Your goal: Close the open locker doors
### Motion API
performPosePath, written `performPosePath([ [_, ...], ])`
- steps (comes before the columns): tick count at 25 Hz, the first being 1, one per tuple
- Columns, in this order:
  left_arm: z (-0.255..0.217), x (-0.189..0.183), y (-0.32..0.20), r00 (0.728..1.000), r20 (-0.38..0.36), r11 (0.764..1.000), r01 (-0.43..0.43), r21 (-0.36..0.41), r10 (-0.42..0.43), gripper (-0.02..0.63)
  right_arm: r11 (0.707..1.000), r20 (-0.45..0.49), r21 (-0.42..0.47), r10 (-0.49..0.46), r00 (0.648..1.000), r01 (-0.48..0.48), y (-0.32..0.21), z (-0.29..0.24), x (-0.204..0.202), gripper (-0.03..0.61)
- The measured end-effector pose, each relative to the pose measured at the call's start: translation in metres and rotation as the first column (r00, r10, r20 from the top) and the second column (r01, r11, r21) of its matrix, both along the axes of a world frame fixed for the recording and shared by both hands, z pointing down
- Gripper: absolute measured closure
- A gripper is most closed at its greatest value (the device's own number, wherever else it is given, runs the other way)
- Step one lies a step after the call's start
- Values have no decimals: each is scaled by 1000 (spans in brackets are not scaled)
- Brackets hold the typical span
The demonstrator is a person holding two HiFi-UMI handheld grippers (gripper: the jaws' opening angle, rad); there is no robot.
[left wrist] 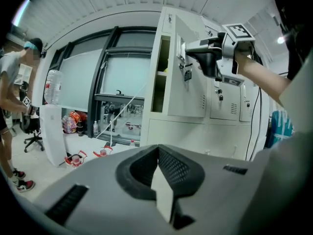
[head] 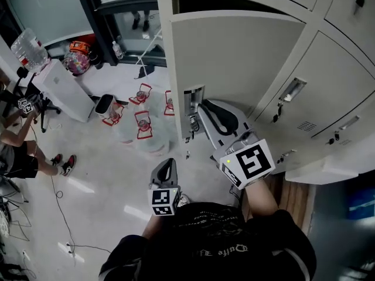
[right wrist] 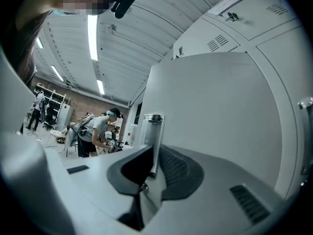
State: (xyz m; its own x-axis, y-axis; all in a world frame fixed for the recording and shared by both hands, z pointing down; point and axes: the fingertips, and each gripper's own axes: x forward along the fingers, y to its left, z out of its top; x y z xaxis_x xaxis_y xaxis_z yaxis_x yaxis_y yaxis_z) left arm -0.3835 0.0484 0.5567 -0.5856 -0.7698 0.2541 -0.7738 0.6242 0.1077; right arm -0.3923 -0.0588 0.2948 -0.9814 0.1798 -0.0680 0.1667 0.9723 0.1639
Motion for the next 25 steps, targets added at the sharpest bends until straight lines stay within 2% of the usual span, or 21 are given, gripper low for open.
performPosePath([
  [6, -2, -32, 6, 1000, 9, 1000, -15, 6, 15, 606, 986, -36, -34, 163, 986, -165, -43, 13, -31, 535],
  [11, -2, -49, 7, 1000, 11, 1000, -21, 5, 21, 606, 959, -39, 50, 282, 959, -280, -73, 19, -47, 535],
  [13, -2, -53, 6, 1000, 10, 1000, -26, 6, 26, 605, 947, -35, 38, 319, 947, -318, -83, 20, -50, 535],
  [18, -6, -63, 4, 999, 20, 999, -35, 16, 35, 606, 927, -26, 39, 375, 927, -374, -94, 18, -56, 554],
  [25, -9, -62, -1, 998, 21, 998, -58, 33, 57, 606, 925, -32, 23, 380, 924, -379, -92, 20, -58, 554],
])
